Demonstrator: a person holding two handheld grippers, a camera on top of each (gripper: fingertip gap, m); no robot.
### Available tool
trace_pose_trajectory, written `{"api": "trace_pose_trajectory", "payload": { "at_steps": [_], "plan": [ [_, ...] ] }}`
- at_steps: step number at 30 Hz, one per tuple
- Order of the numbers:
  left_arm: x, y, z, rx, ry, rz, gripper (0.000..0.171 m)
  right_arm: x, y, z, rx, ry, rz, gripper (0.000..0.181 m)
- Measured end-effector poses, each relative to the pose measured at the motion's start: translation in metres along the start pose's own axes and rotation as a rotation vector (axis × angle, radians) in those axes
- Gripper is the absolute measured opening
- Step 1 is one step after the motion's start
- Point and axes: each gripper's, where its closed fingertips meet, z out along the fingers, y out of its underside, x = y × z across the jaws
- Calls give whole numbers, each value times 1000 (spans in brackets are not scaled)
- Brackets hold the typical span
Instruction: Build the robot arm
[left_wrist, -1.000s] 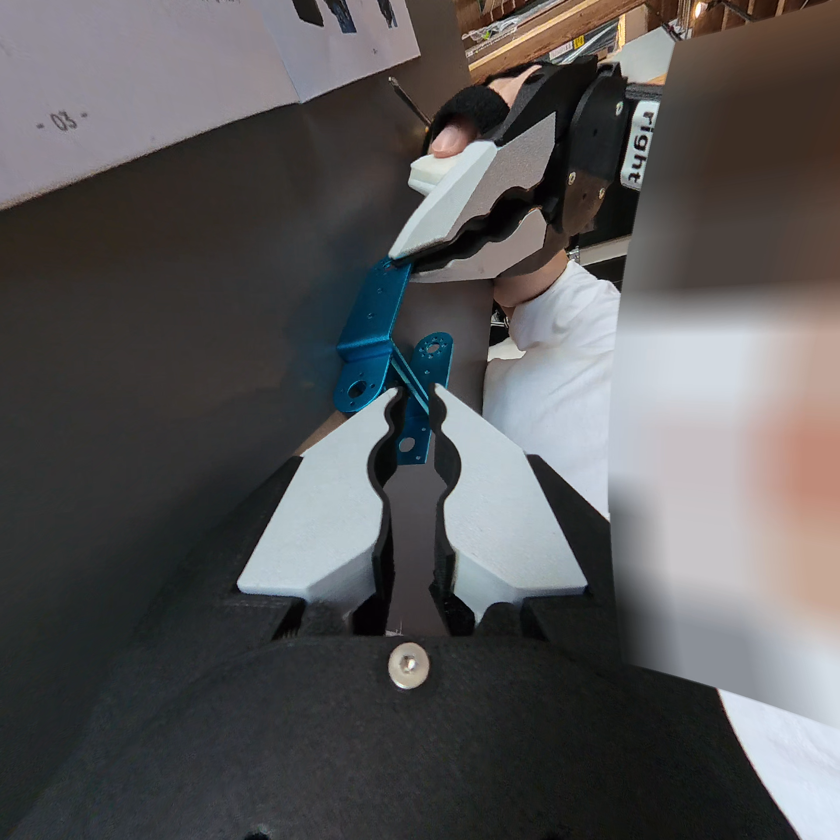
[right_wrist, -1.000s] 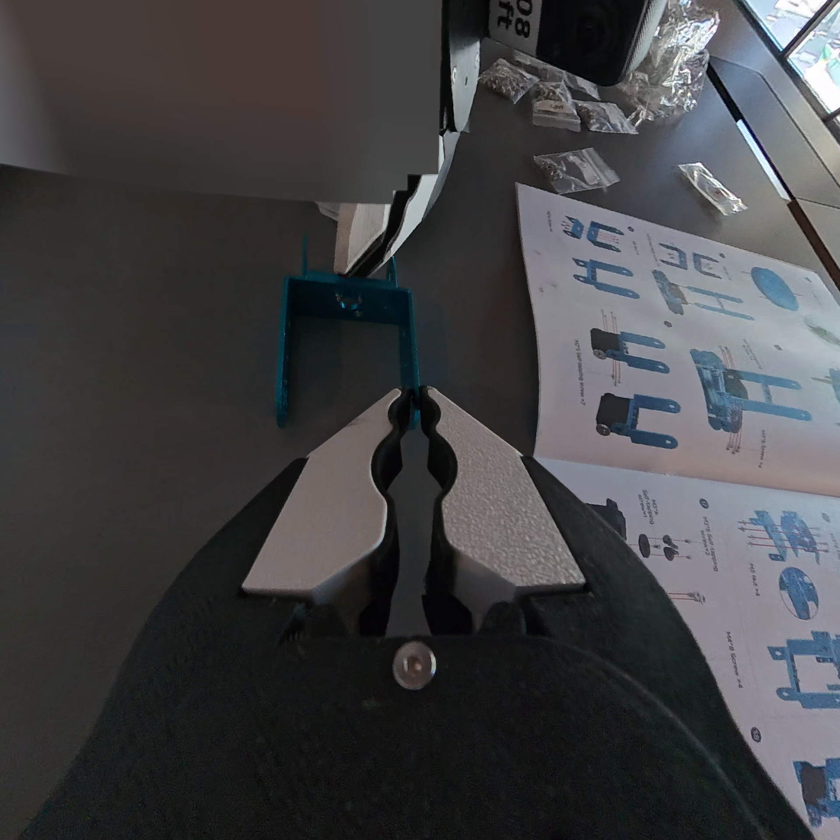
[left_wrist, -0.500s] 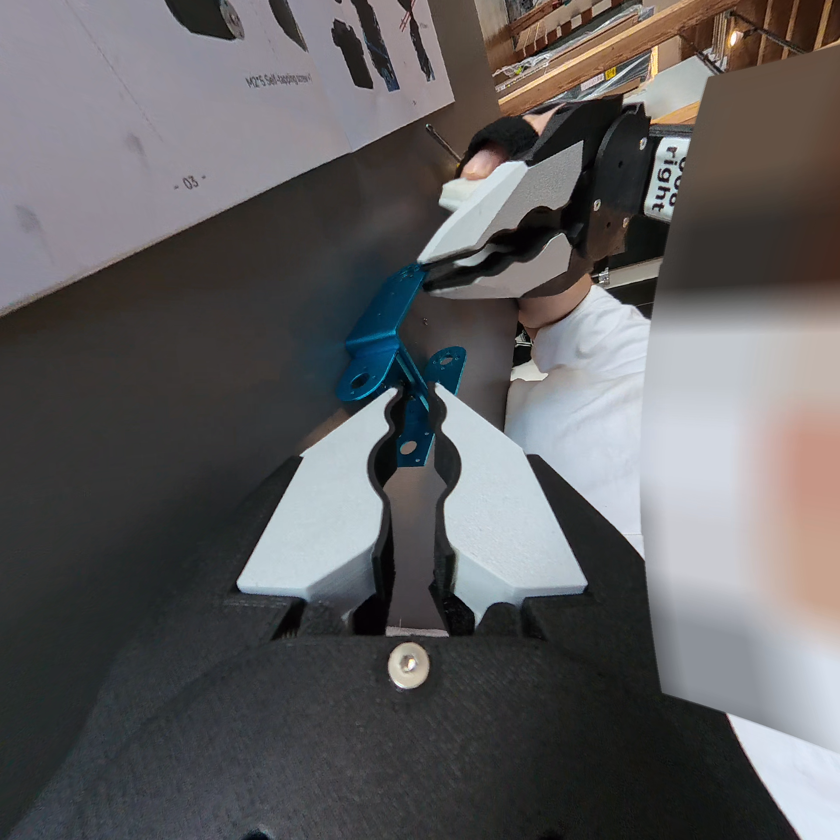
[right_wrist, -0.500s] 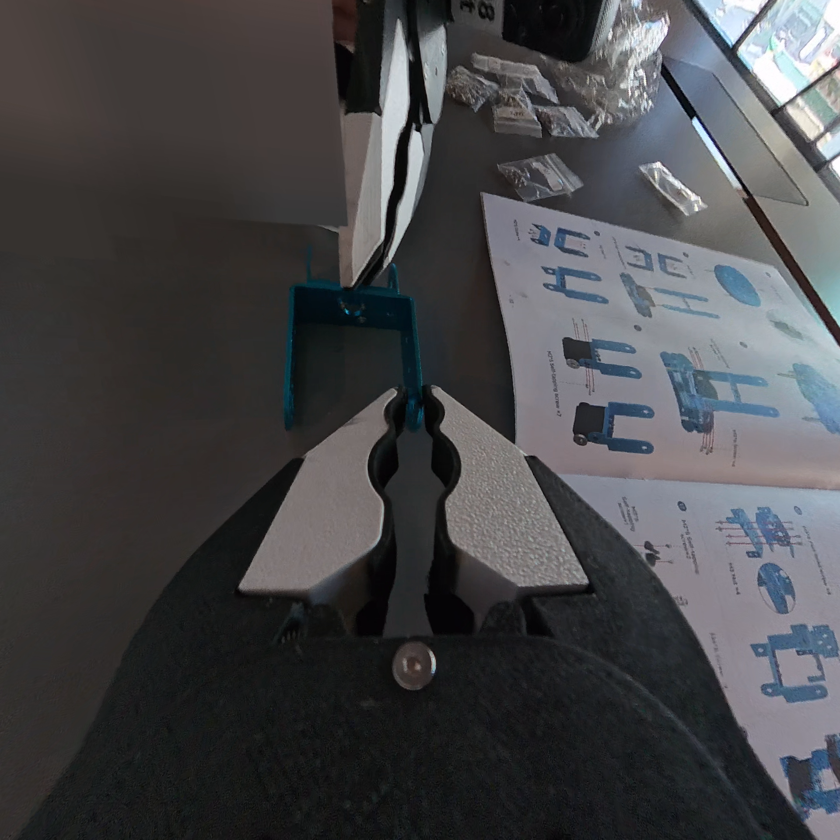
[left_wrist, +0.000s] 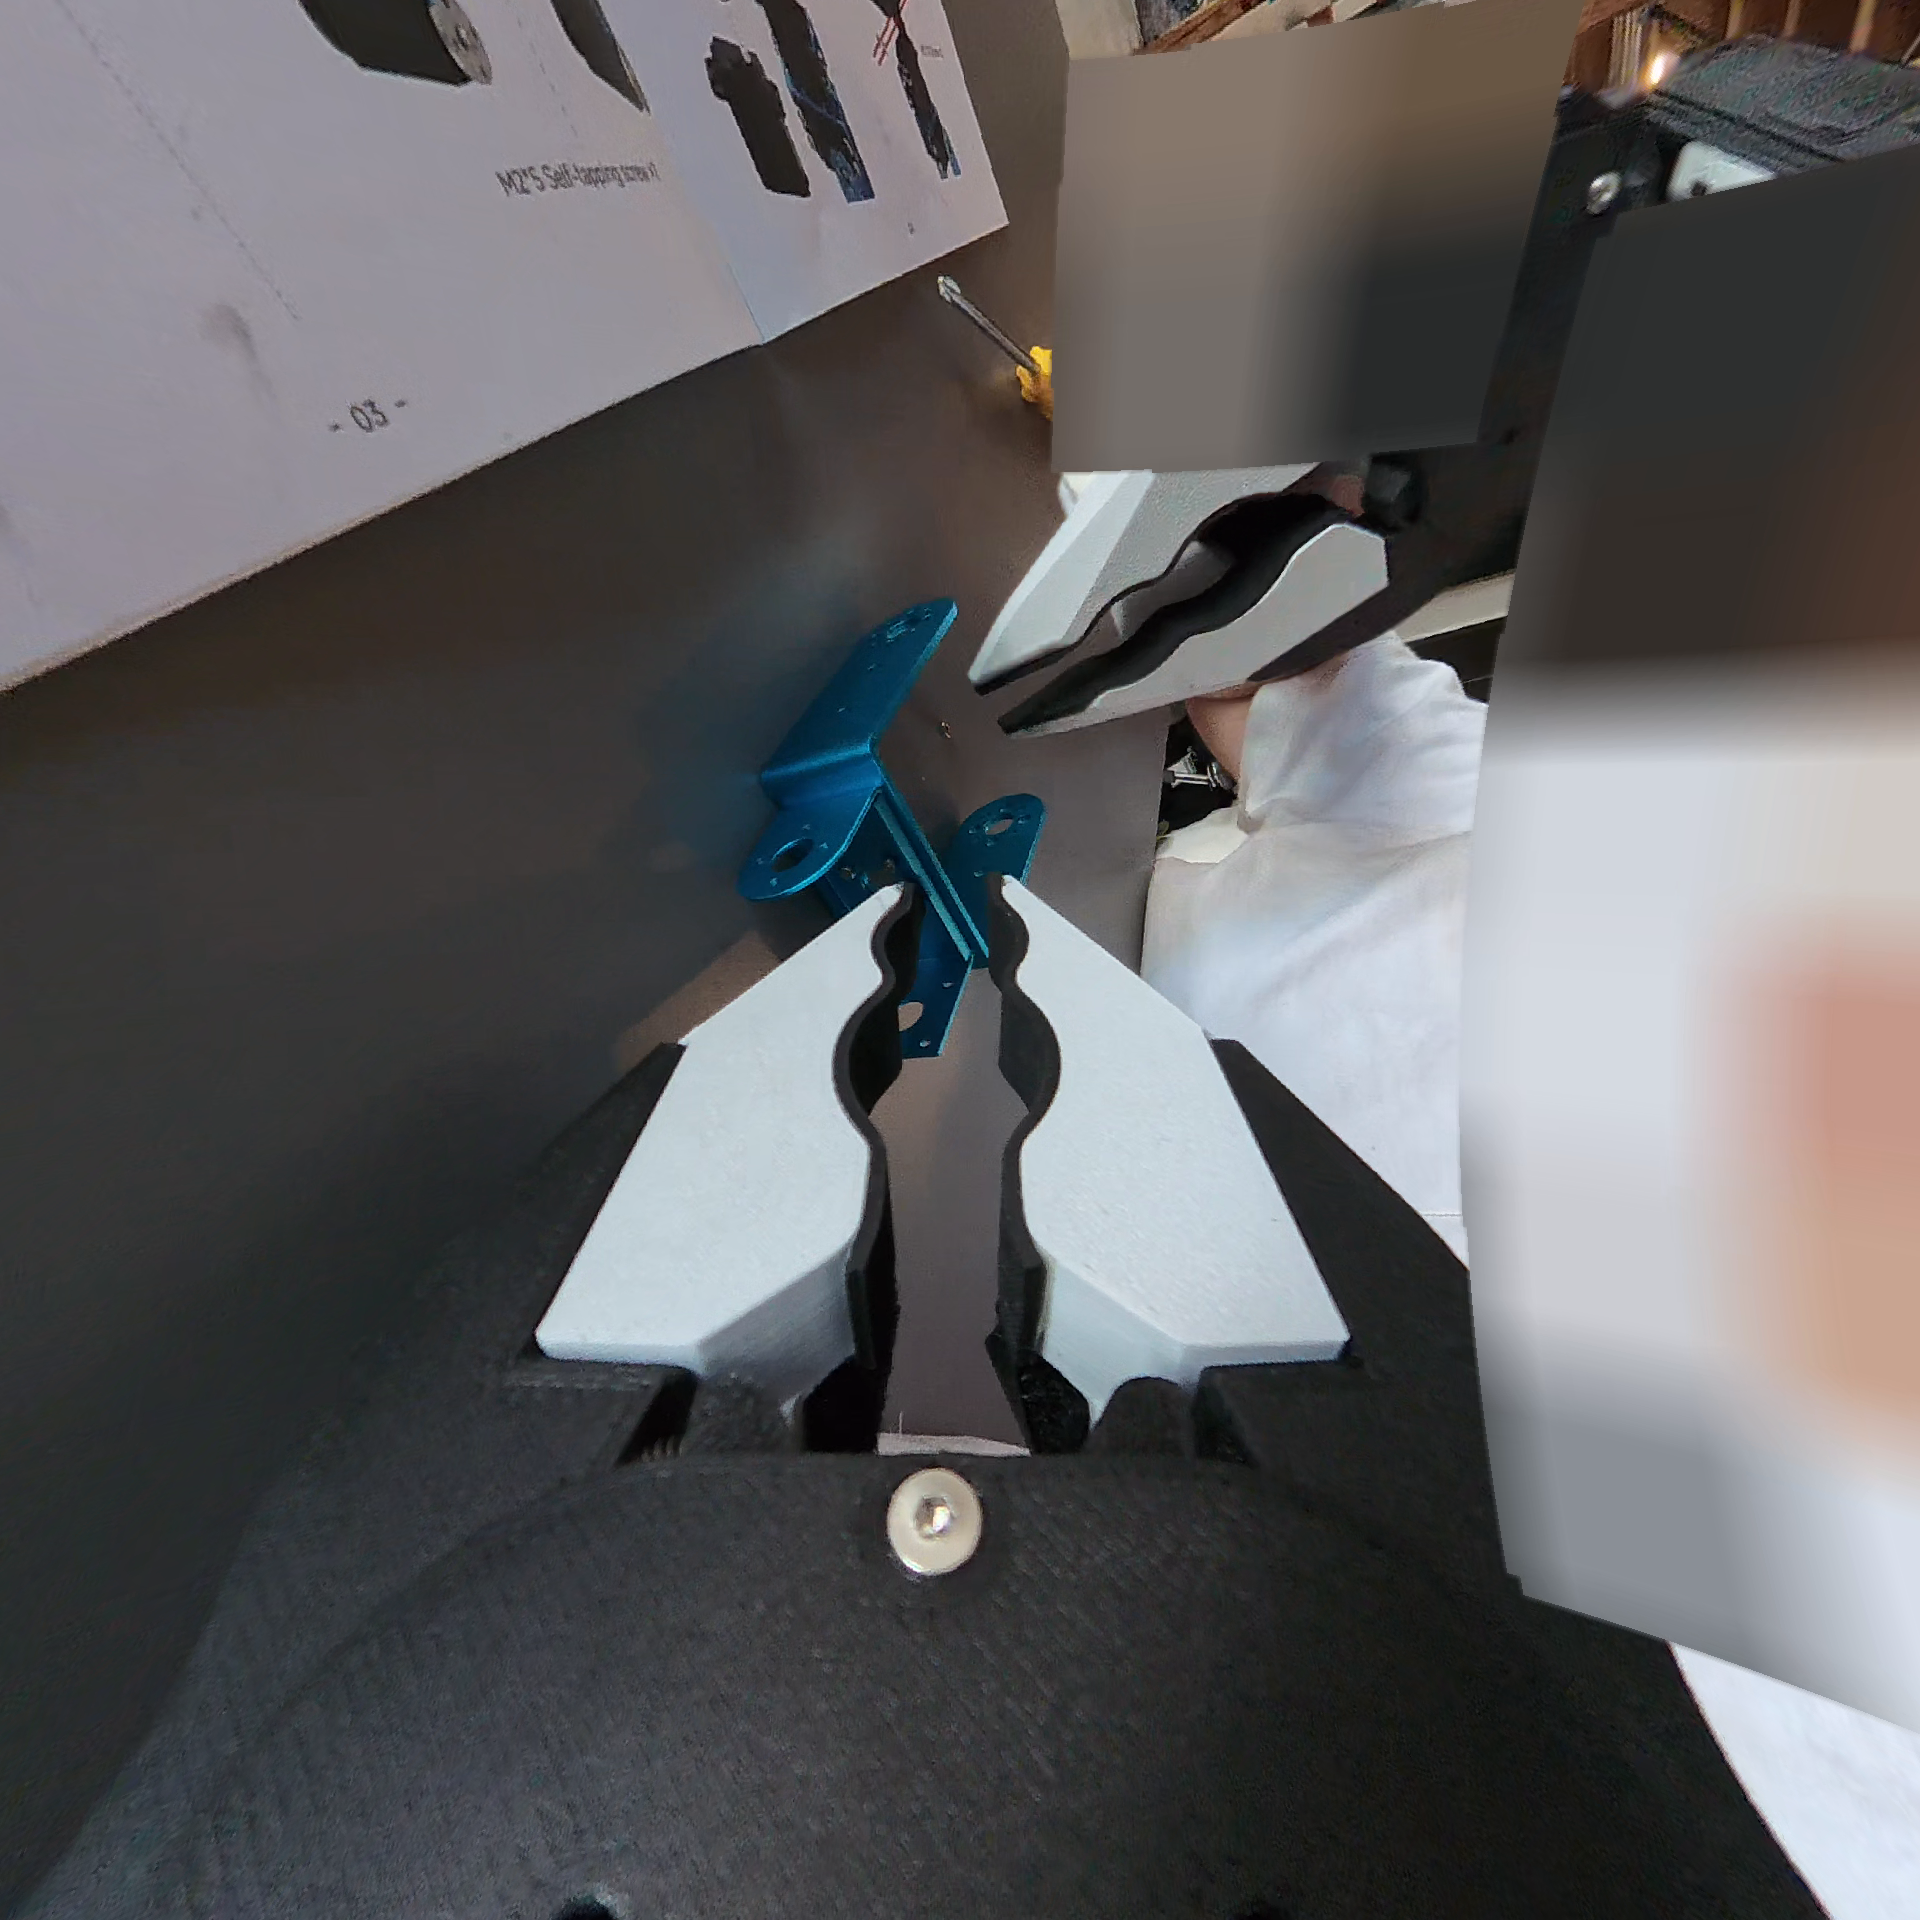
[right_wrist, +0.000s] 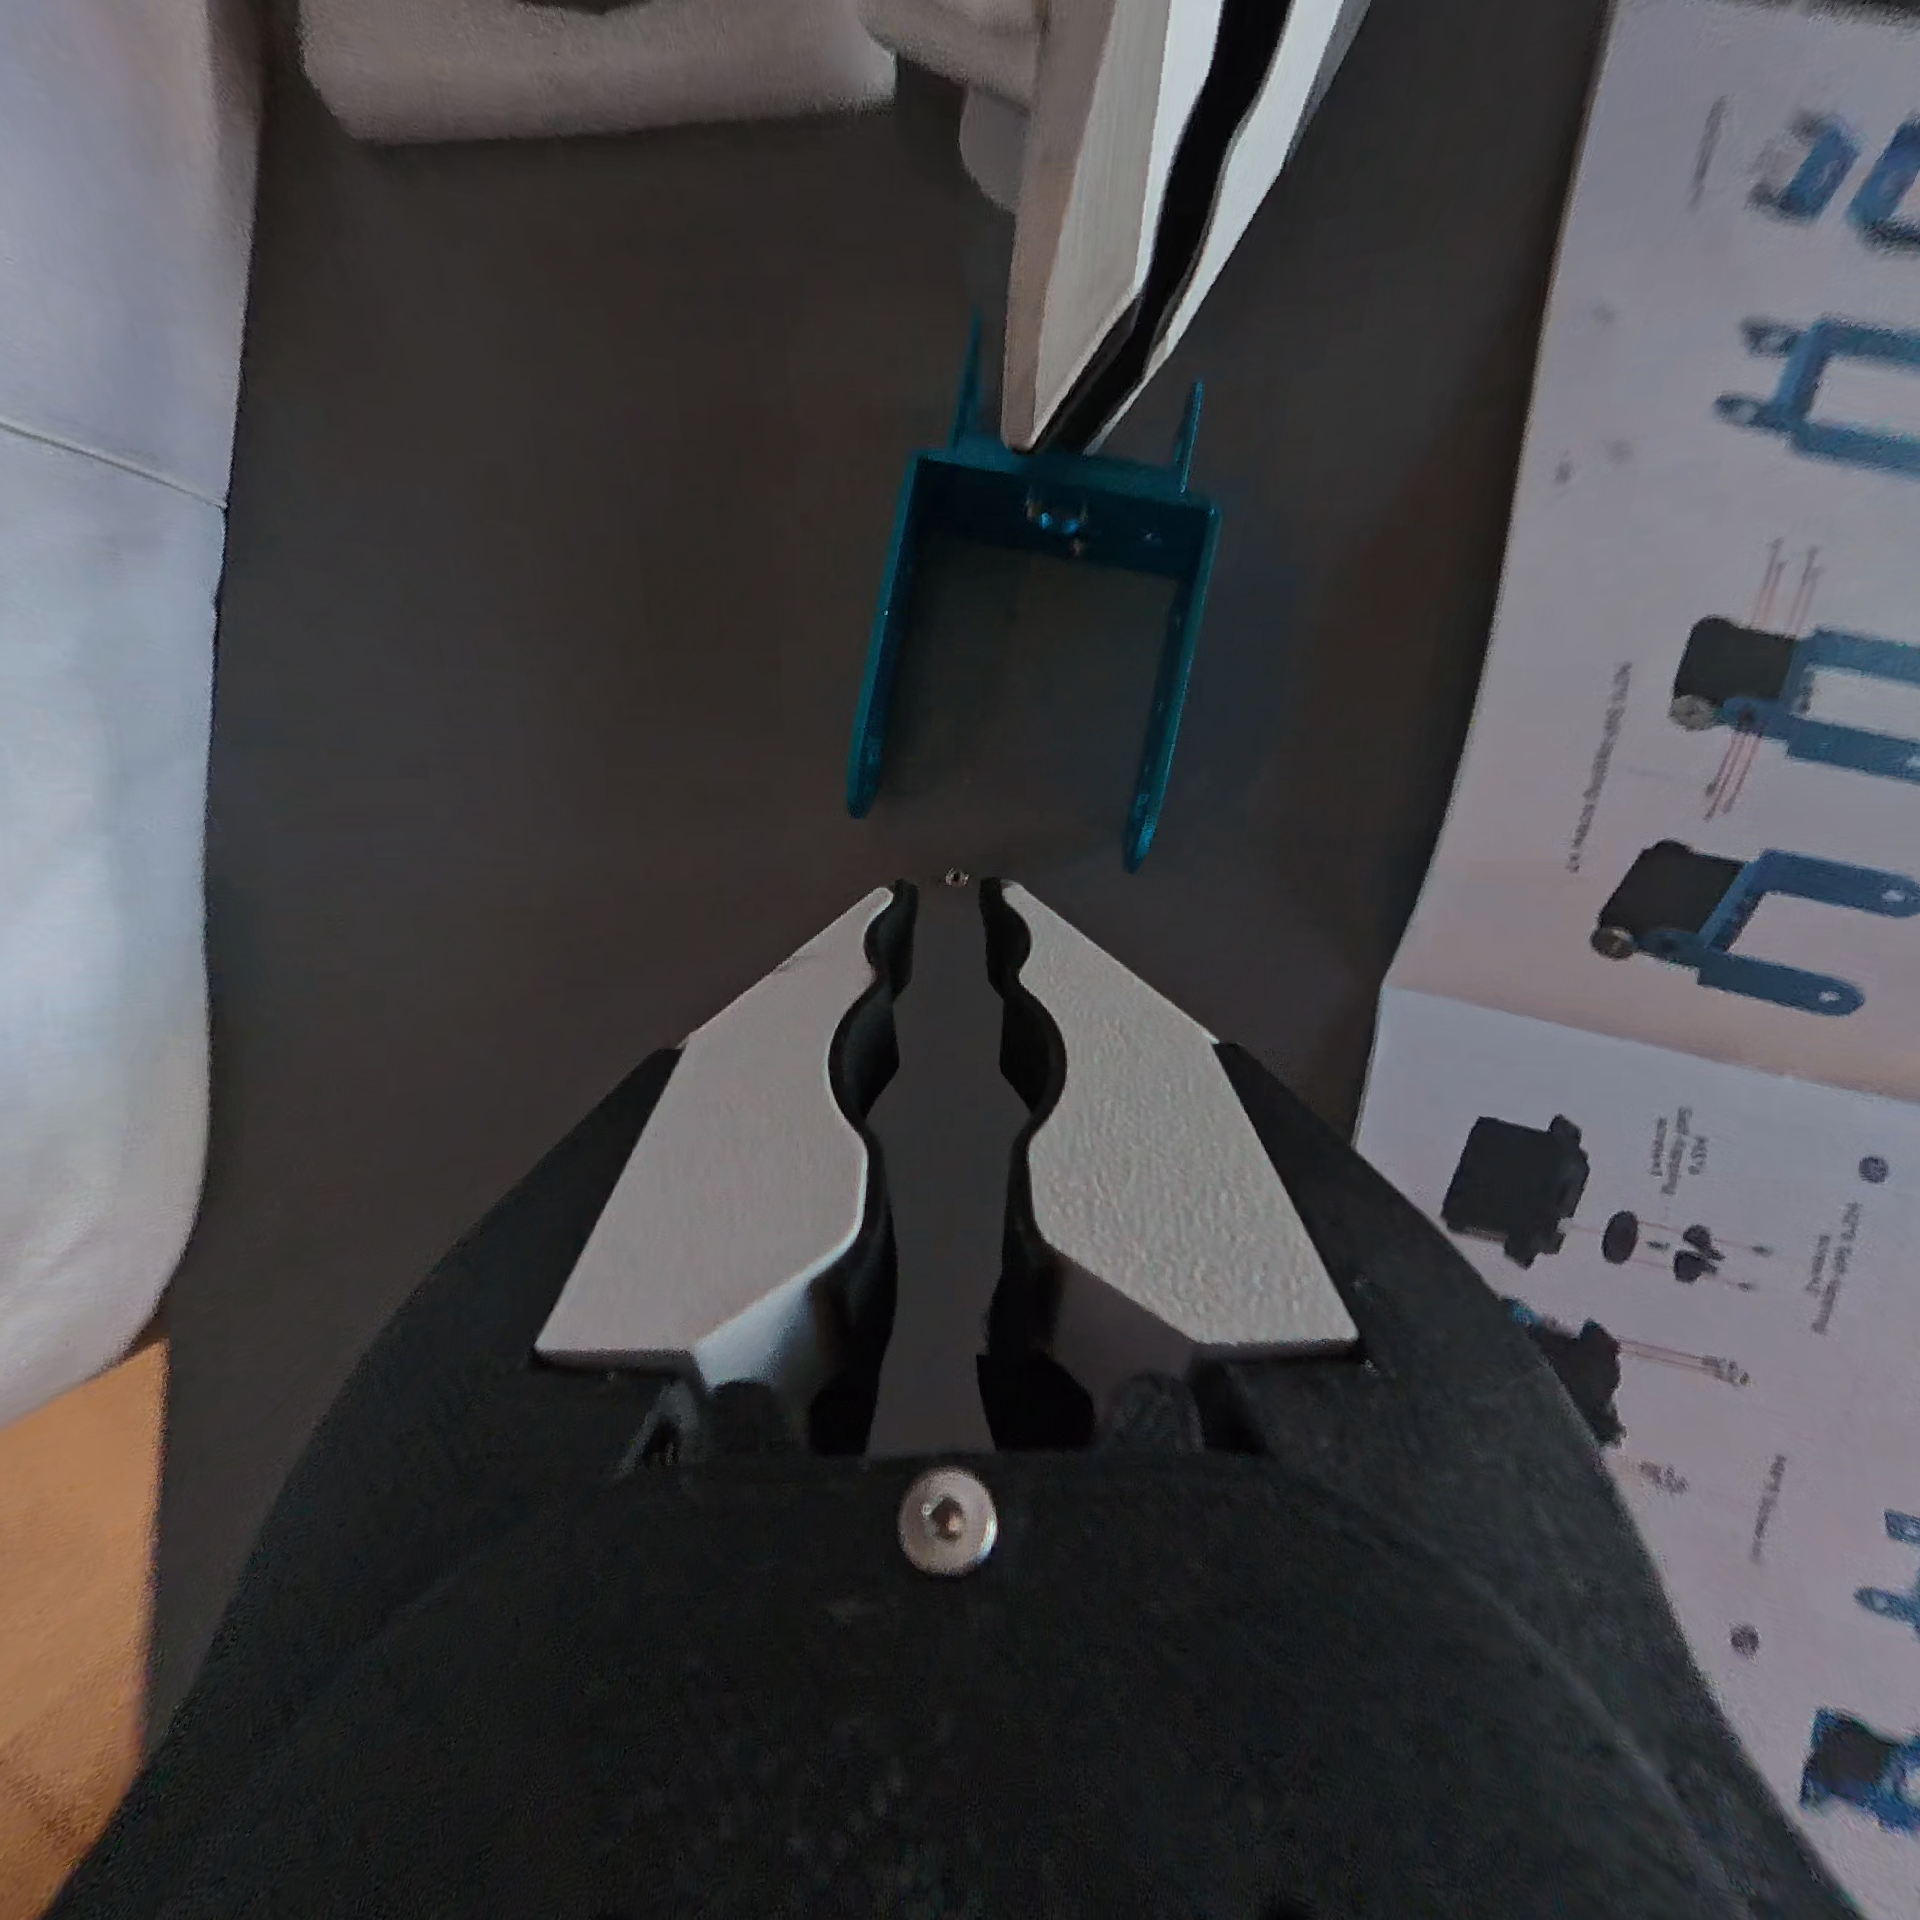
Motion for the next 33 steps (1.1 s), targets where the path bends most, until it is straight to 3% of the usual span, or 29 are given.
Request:
{"api": "trace_pose_trajectory", "payload": {
  "at_steps": [2, 9, 33],
  "plan": [
    [0, 0, 0, 0, -3, 2, 11, 4, 2, -3, -108, 42, 42, 11],
    [1, 2, 2, -8, -3, 6, 11, 3, 2, 3, -246, 67, 122, 10],
    [2, 3, 2, -16, -3, 12, 10, 4, 4, 13, -310, 64, 183, 4]
  ]
}}
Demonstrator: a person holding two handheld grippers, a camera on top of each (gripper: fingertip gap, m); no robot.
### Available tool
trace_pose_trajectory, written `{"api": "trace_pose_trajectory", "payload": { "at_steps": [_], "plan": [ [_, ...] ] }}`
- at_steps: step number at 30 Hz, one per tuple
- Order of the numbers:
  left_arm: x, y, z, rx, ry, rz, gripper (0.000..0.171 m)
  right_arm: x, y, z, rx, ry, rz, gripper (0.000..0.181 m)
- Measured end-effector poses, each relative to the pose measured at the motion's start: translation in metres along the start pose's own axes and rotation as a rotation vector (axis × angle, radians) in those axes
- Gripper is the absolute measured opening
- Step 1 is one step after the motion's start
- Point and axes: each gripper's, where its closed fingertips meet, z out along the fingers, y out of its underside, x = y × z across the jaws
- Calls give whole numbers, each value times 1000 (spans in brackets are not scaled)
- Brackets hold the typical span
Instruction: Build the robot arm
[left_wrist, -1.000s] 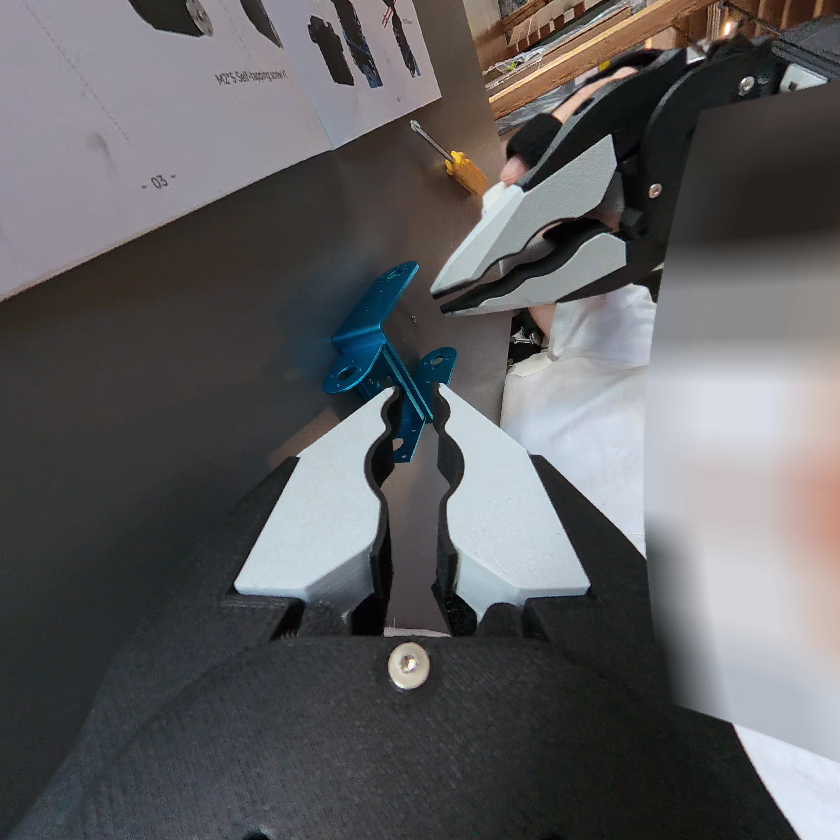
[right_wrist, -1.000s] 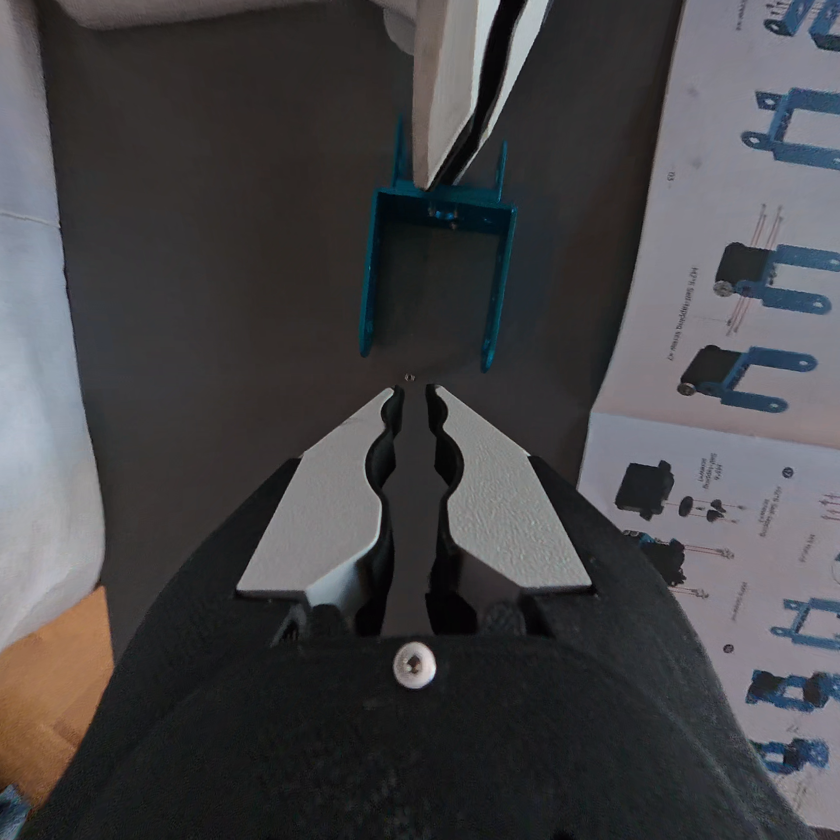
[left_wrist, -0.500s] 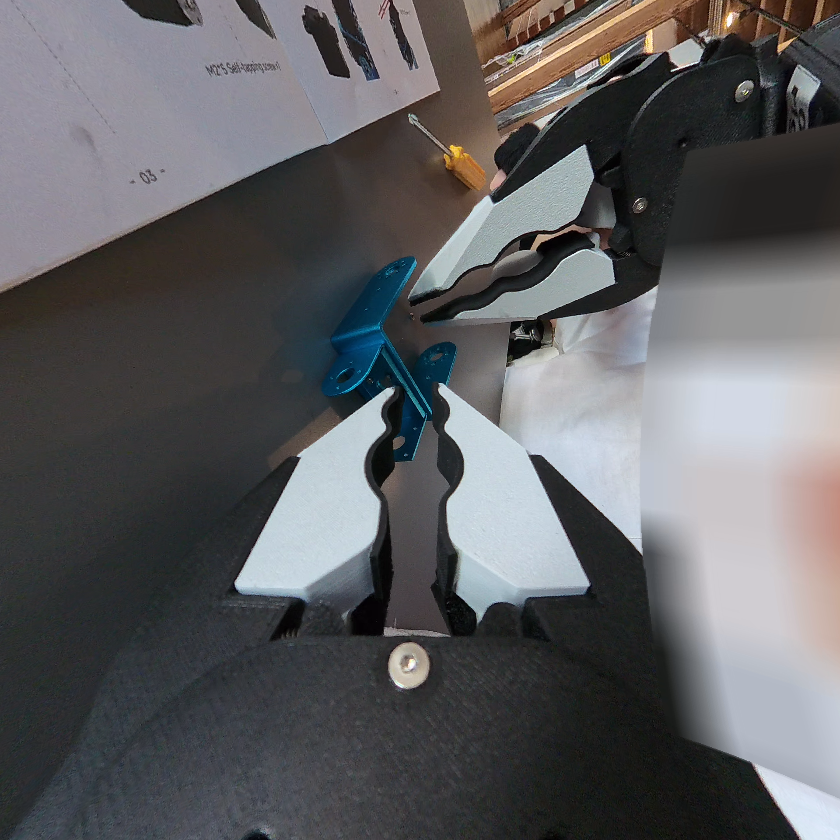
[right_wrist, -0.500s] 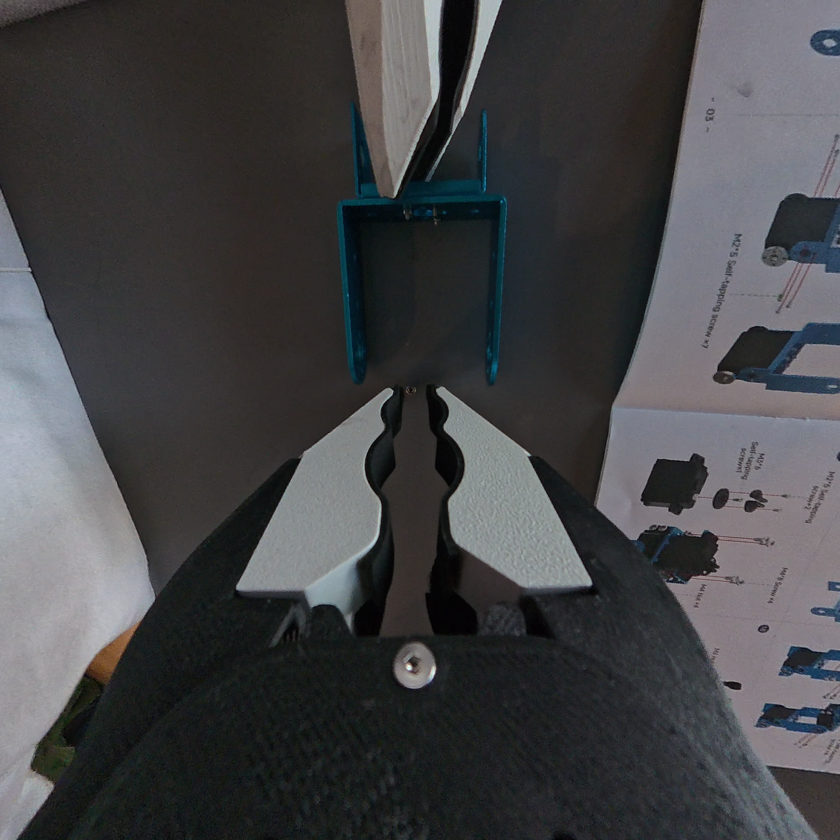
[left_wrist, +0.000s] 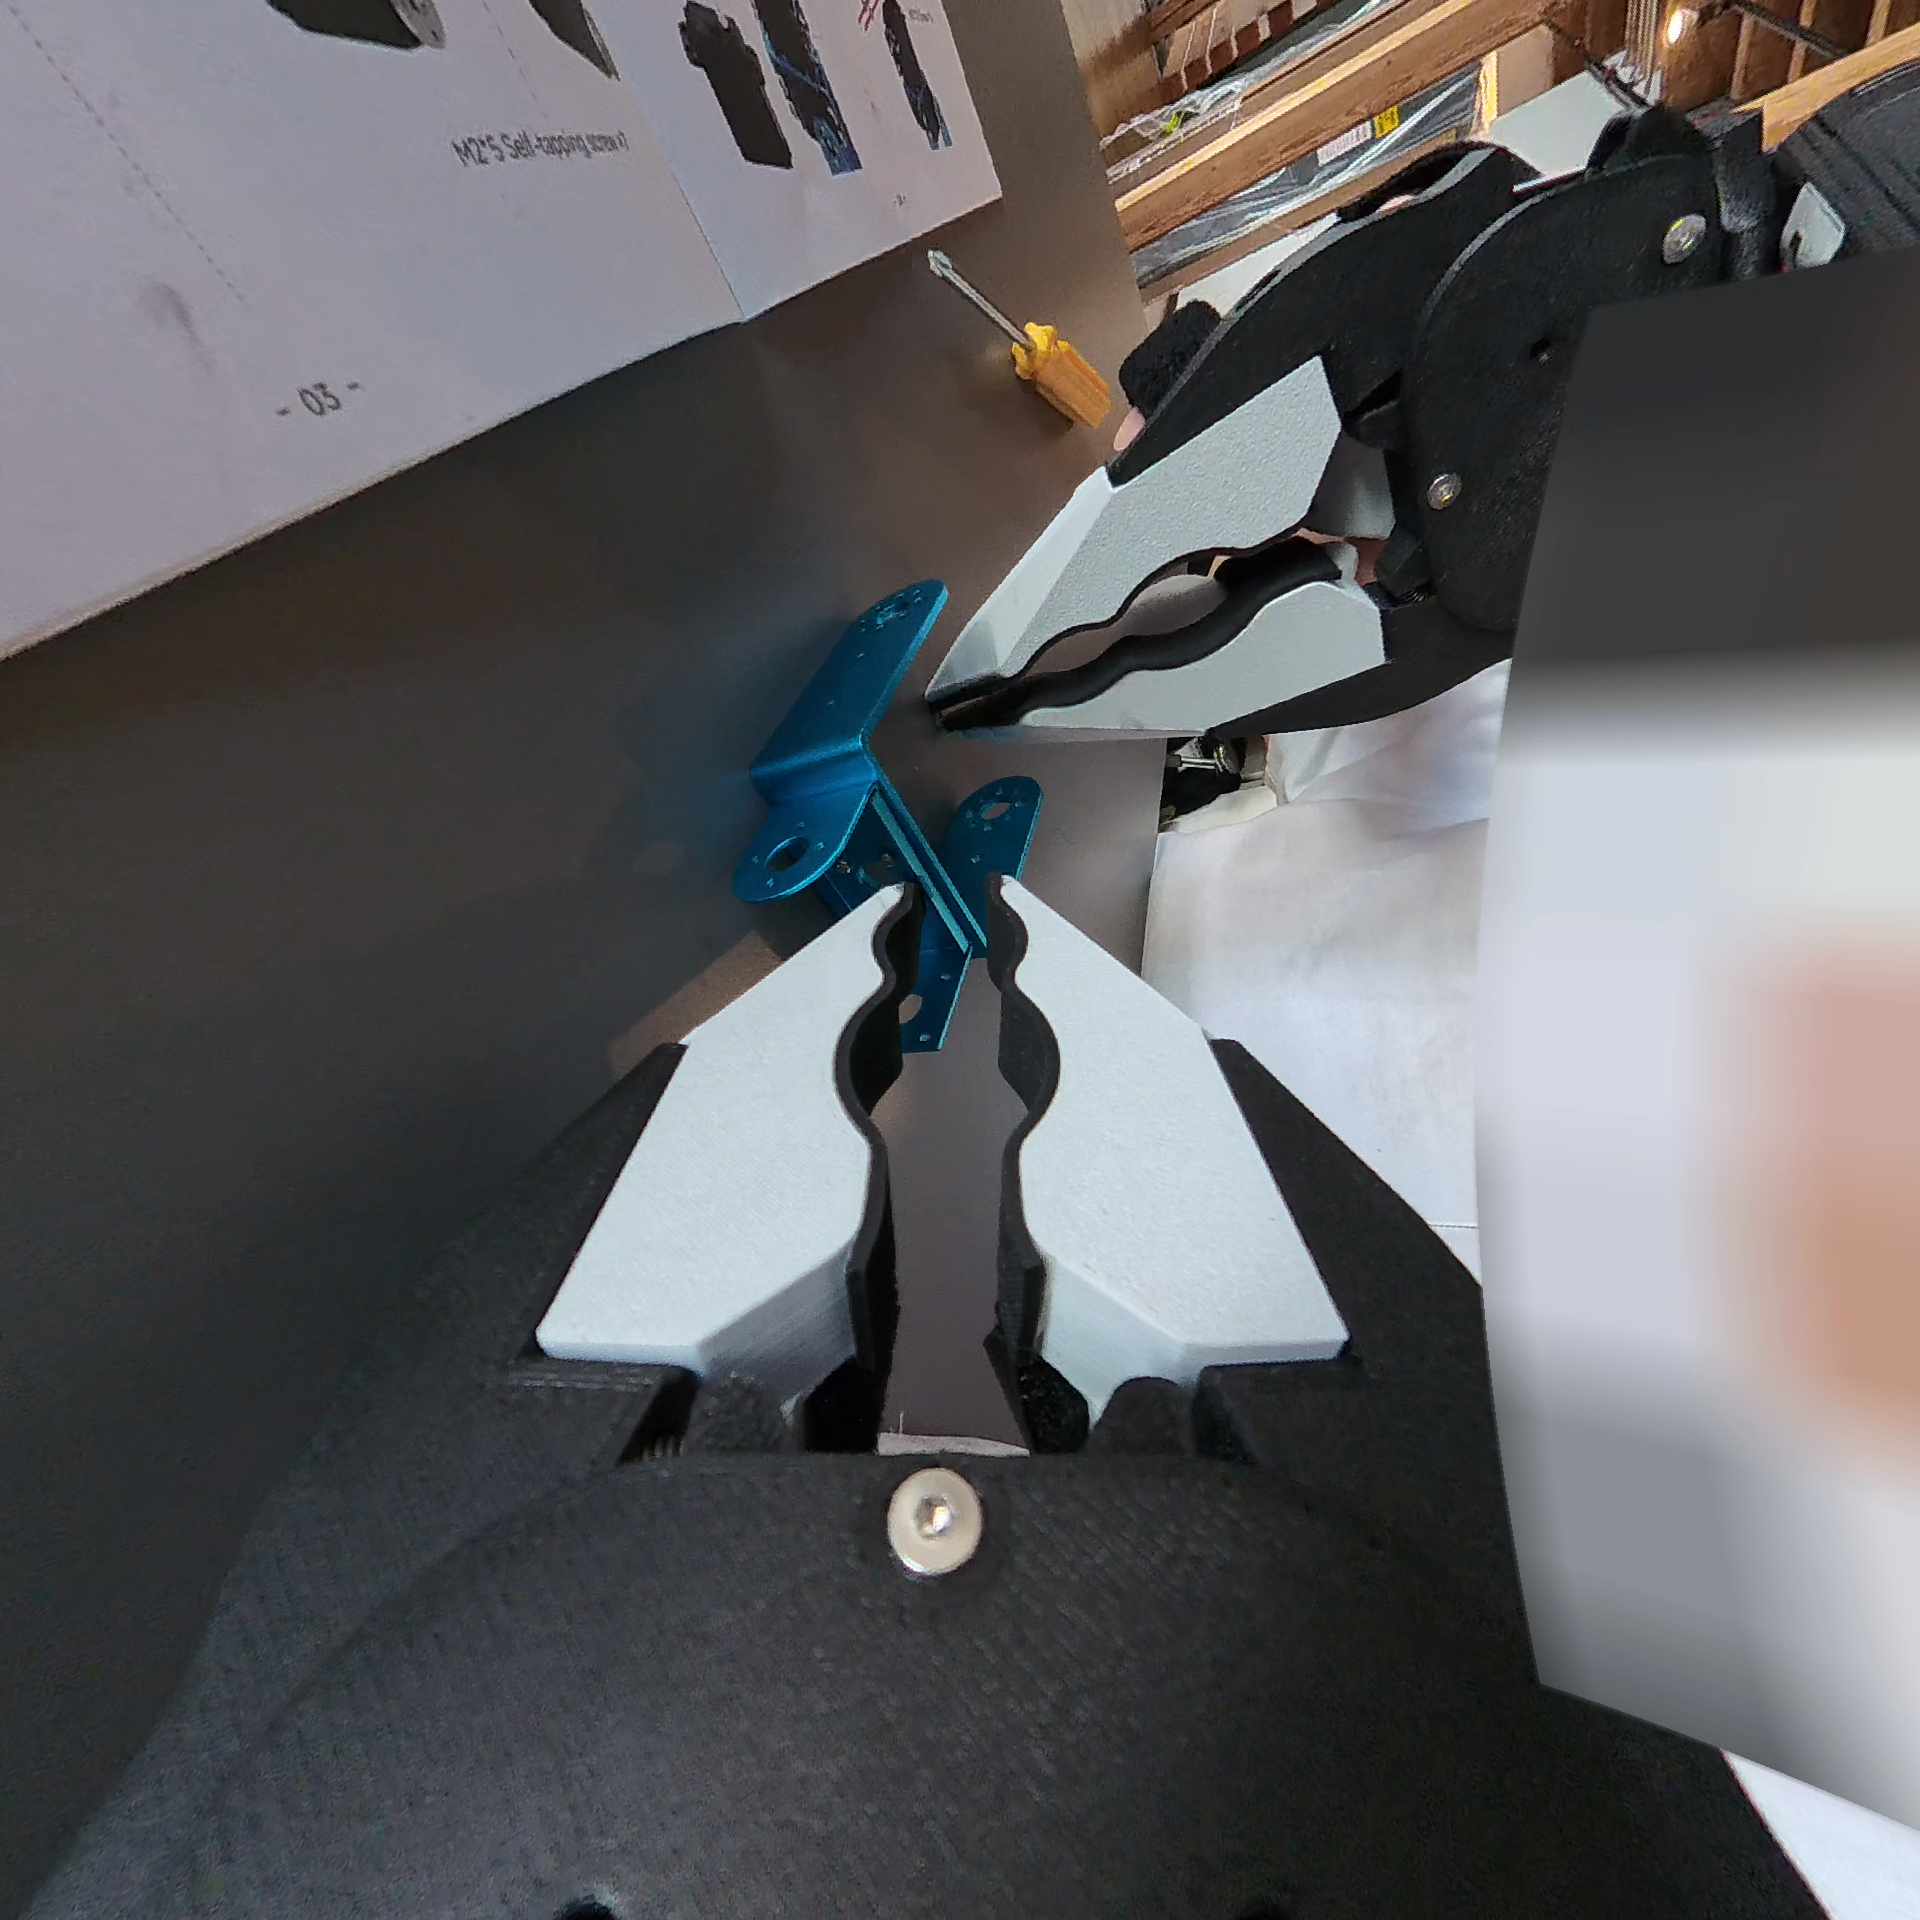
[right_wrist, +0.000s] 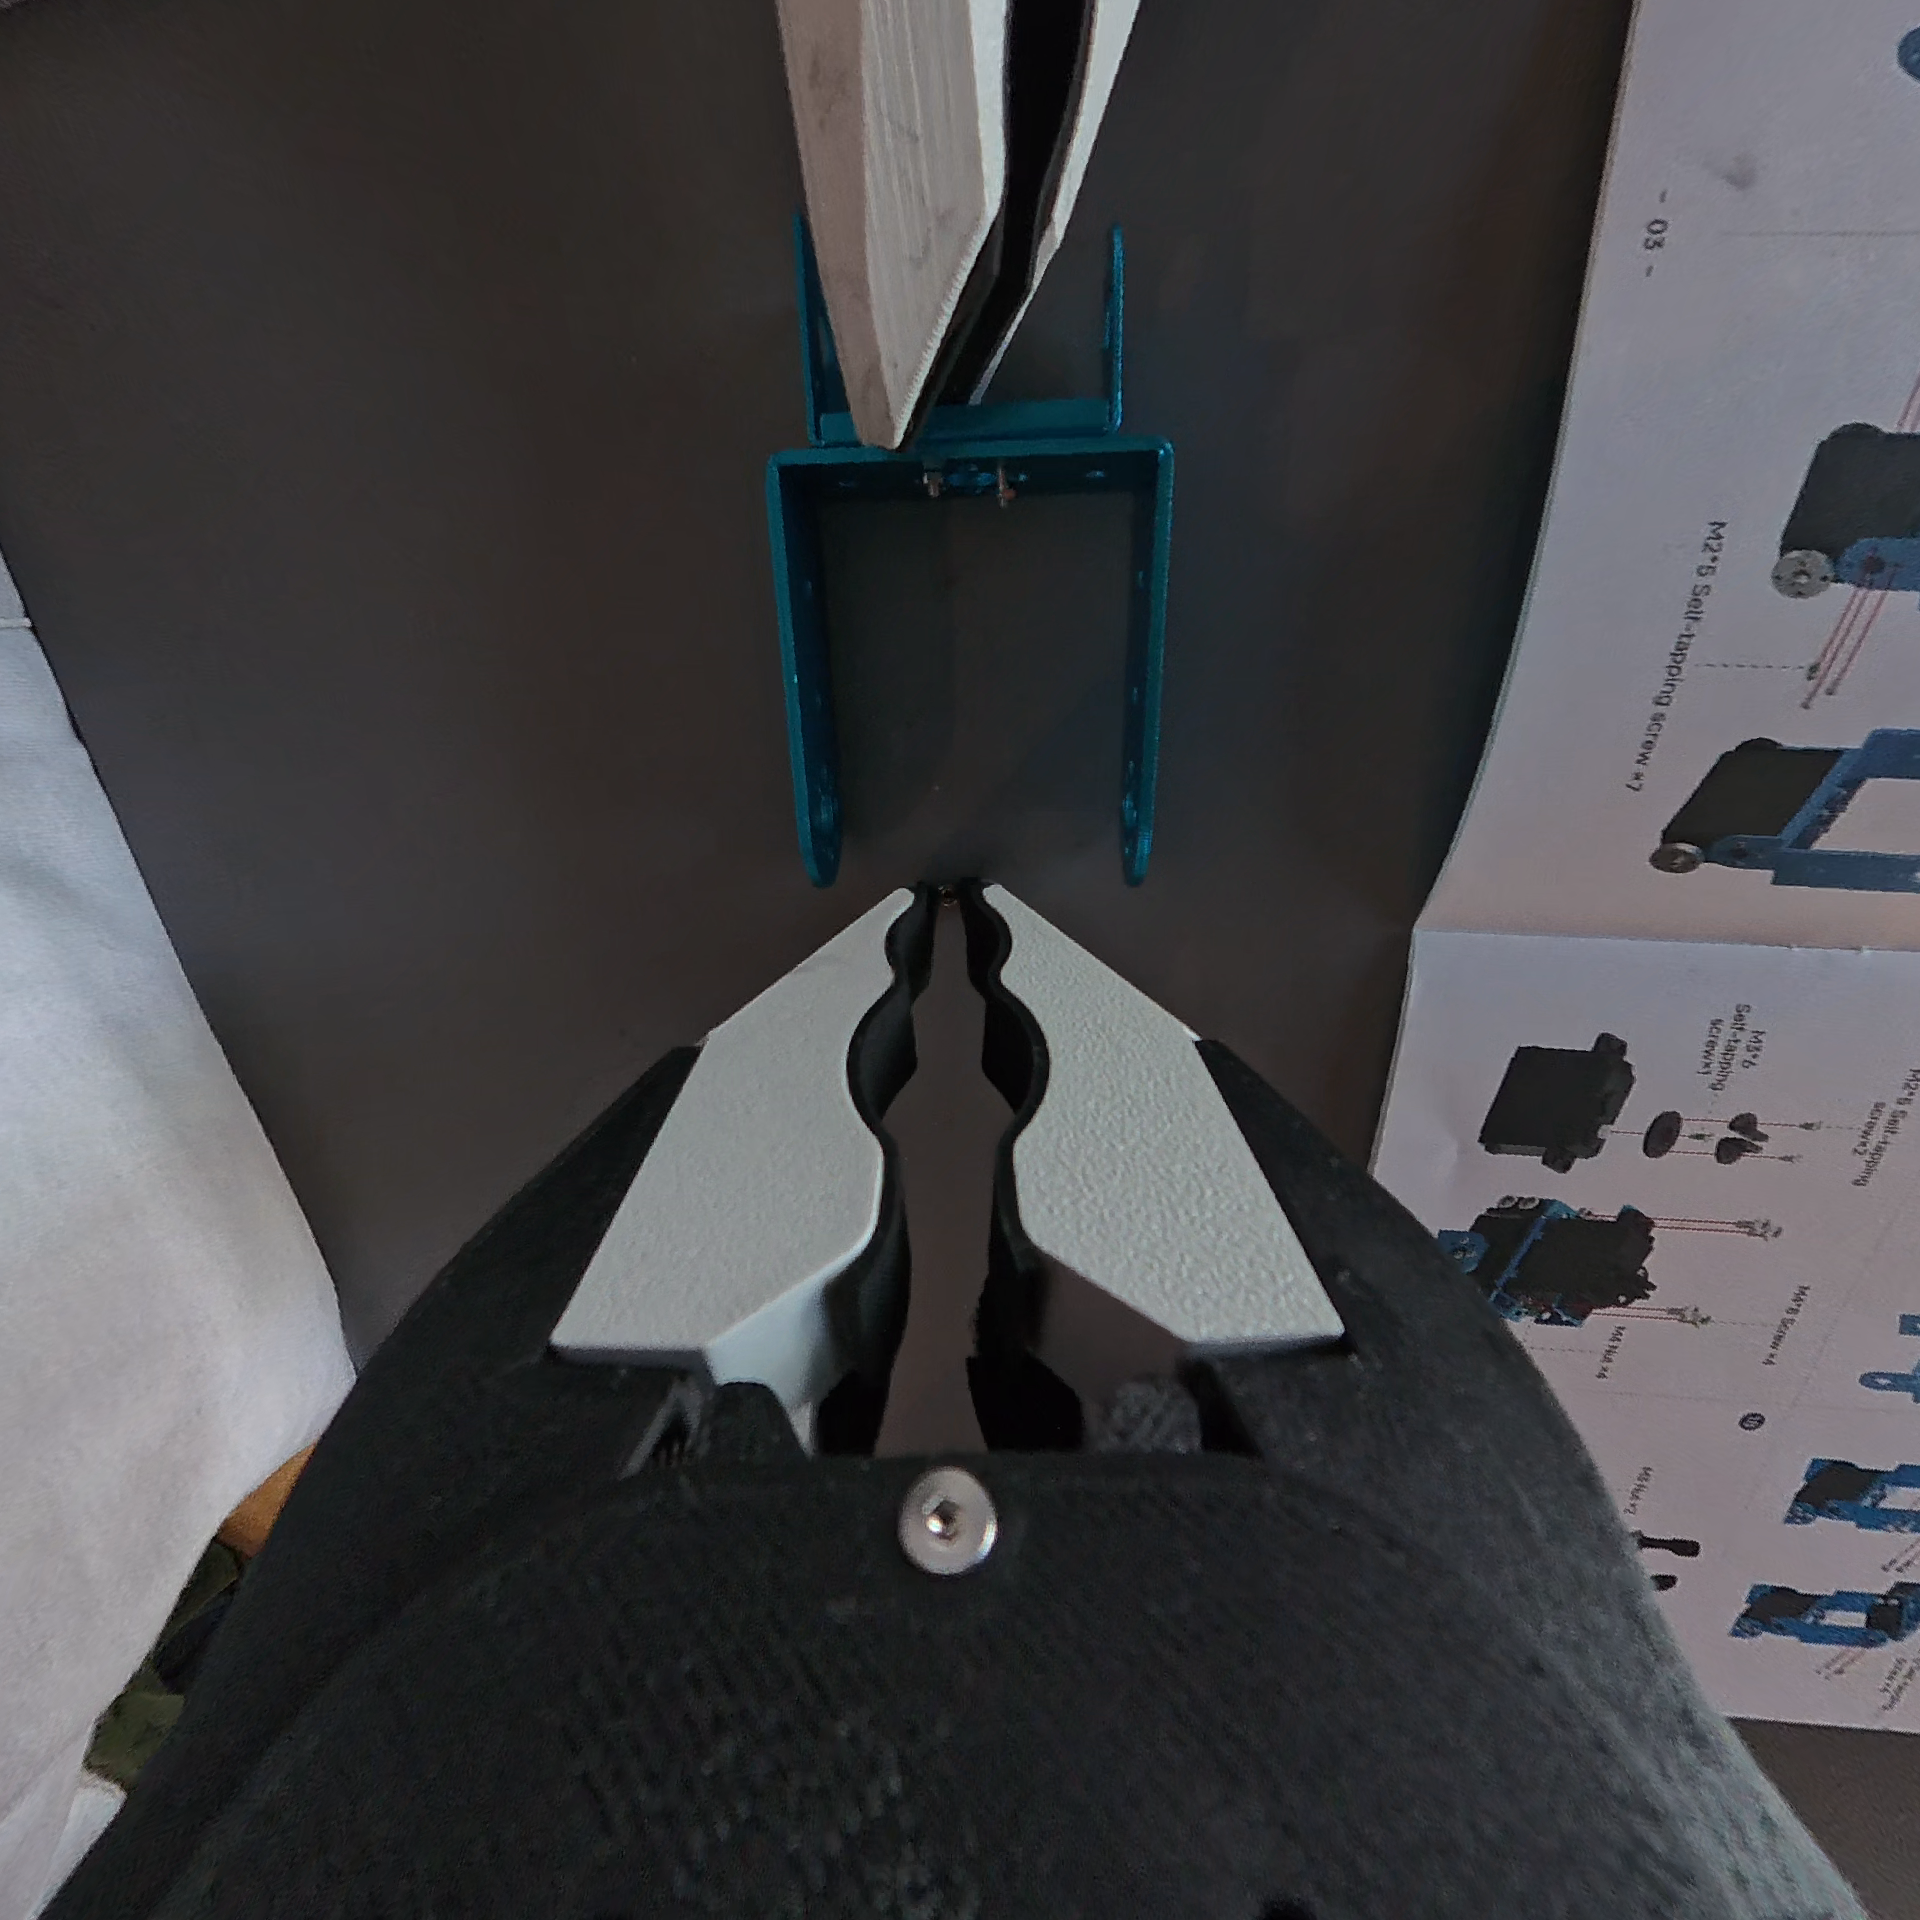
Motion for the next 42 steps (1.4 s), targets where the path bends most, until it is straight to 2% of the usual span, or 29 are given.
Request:
{"api": "trace_pose_trajectory", "payload": {
  "at_steps": [7, 17, 21, 32, 42],
  "plan": [
    [0, 0, 0, -3, 5, -4, 9, 2, -2, -1, 38, 30, -44, 2],
    [1, 0, -1, 1, 19, -9, 12, 7, -32, -14, 510, 160, -305, 2],
    [1, -3, -6, 20, 23, -10, 13, 4, -38, -16, 609, 166, -351, 2],
    [0, -7, -3, 41, 53, -45, 12, 2, -55, -21, 749, 232, -417, 2],
    [-4, -9, 0, 41, 3, -26, 13, 3, -57, -11, 730, 244, -437, 2]
  ]
}}
